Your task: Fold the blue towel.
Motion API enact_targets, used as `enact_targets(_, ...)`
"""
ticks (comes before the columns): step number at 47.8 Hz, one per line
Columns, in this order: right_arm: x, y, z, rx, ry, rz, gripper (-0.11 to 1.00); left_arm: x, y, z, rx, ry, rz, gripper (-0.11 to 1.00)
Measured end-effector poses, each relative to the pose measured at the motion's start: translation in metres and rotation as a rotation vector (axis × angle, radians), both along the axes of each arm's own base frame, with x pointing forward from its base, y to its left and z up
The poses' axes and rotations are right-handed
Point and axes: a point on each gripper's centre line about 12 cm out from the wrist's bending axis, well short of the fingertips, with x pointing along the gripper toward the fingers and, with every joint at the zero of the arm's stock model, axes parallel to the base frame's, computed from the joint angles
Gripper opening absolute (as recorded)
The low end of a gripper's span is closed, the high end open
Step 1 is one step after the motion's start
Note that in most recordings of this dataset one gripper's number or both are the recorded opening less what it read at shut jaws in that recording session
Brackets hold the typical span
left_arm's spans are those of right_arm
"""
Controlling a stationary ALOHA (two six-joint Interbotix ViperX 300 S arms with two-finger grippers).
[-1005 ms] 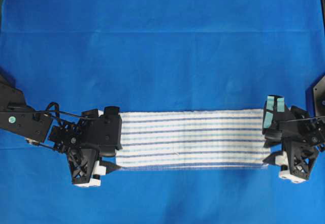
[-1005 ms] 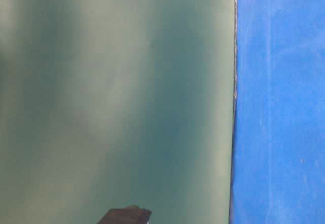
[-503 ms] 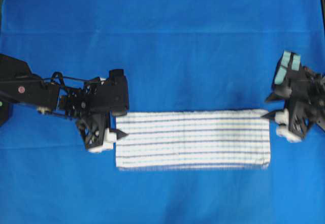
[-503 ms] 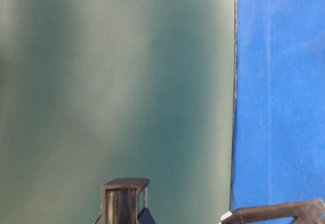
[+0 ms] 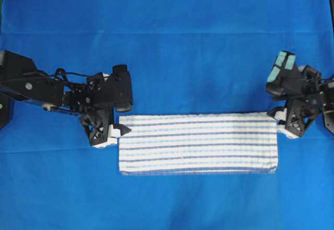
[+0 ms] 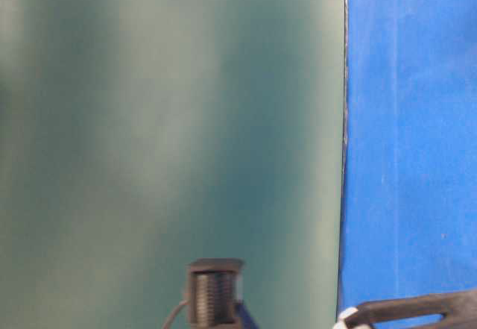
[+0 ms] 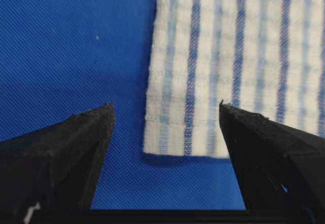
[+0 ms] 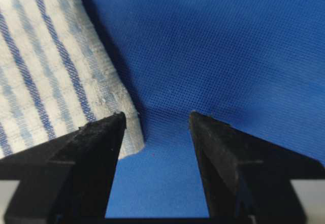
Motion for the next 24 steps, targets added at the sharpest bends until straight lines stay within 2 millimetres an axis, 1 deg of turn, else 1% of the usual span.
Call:
enact_targets(7,0.003,0.002,-0.009,0.018,0.019,-0.007,0.58,0.001,0.000,-0.009,-0.005,0.016,0.009,0.76)
enact_targets(18,0.005,0.009,-0.011,0.046,0.010,-0.007,0.58,-0.001,0.000,-0.015,-0.006,0.034,0.011,0.74)
enact_targets(21,0.004,0.009,-0.011,0.052,0.009,-0.012,0.58,-0.001,0.001,-0.015,-0.005,0.036,0.013,0.71)
enact_targets(24,0.004,0.010,-0.012,0.055,0.013,-0.014,0.57,-0.002,0.000,-0.016,-0.005,0.045,0.011,0.59)
